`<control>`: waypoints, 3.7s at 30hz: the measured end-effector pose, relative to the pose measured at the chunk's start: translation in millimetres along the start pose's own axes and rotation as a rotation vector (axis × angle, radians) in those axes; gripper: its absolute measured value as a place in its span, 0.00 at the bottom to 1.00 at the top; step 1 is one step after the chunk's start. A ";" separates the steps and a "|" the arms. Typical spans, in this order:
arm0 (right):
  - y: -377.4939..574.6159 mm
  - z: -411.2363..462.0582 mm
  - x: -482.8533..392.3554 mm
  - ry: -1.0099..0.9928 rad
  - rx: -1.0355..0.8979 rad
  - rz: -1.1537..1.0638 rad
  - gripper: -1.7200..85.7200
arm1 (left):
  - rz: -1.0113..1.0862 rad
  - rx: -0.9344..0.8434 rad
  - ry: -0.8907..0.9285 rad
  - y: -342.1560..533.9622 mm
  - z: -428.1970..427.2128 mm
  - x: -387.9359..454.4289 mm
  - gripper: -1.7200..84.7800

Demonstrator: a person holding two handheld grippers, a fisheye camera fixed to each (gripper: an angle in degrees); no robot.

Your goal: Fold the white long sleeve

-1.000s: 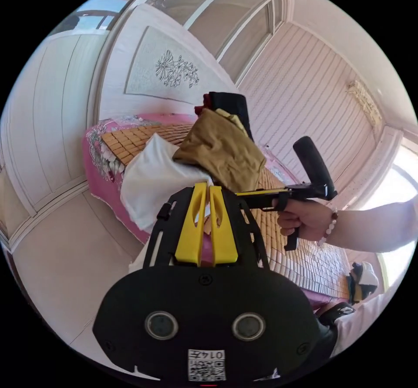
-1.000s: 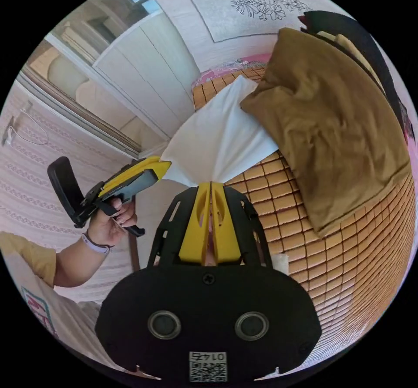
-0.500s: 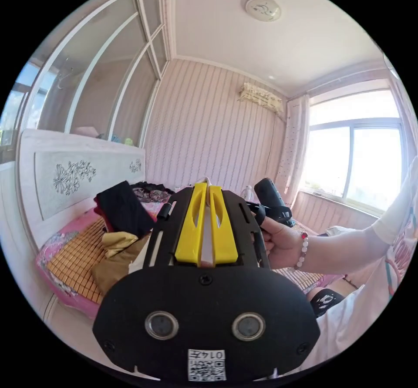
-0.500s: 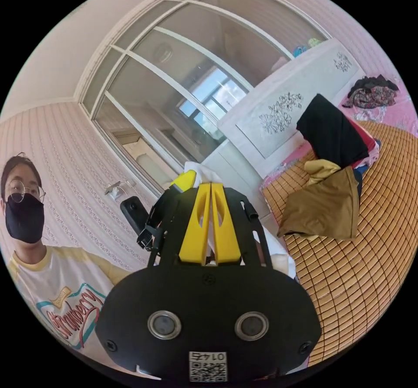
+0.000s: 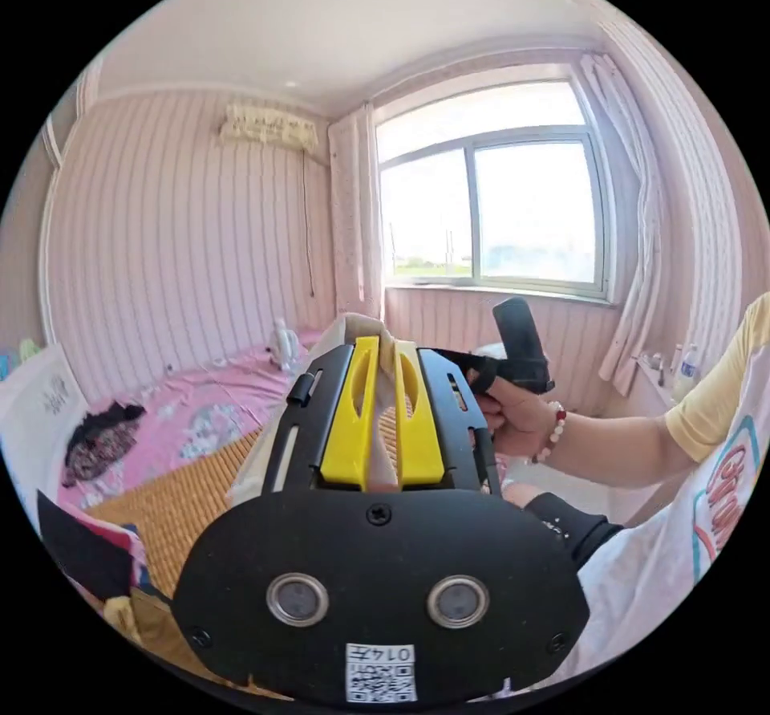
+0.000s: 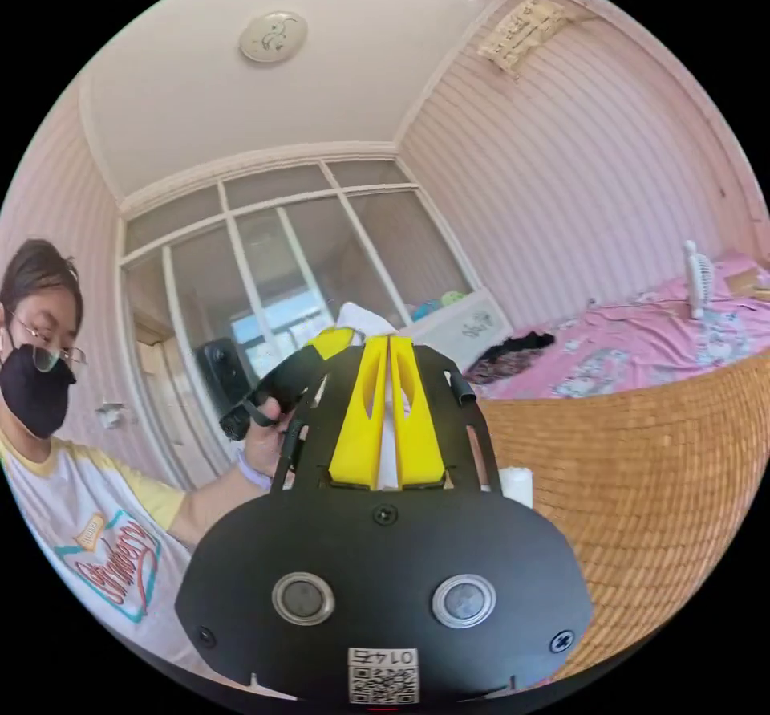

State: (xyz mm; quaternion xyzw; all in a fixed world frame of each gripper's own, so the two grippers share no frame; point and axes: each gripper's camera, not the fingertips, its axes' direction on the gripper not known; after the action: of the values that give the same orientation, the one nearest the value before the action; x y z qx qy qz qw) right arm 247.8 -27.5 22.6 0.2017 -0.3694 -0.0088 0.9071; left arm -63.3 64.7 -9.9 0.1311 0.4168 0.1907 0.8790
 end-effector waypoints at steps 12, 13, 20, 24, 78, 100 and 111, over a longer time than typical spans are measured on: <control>183.6 -26.8 125.3 0.593 -0.655 0.114 0.15 | -0.473 -0.613 -0.053 245.0 128.7 -9.0 0.12; 176.2 -10.7 127.9 0.595 -0.668 0.060 0.16 | -0.502 -0.632 -0.101 248.3 127.4 -13.7 0.13; 152.4 99.9 158.8 0.498 -0.820 -0.077 0.17 | -0.471 -0.894 -0.330 259.2 175.1 -22.1 0.13; 174.6 138.3 197.0 0.643 -0.907 -0.033 0.11 | -0.385 -0.924 -0.382 249.6 194.8 -12.5 0.12; 213.3 -217.2 211.0 0.094 -0.088 0.359 0.03 | -0.530 -0.859 -0.059 162.4 264.1 -143.0 0.01; 339.5 -192.7 296.6 0.477 -0.461 0.792 0.03 | -0.709 -0.683 -0.166 177.7 193.1 -249.7 0.14; 281.8 -166.7 245.7 -0.076 -0.229 0.728 0.03 | -0.664 -0.832 -0.053 185.4 194.5 -289.1 0.01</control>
State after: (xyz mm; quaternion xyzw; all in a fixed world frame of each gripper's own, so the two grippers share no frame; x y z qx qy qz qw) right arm 501.2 250.7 183.7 -0.0456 -0.4467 0.2655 0.8532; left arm -120.6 87.8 379.9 -0.3627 0.3029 0.0481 0.8800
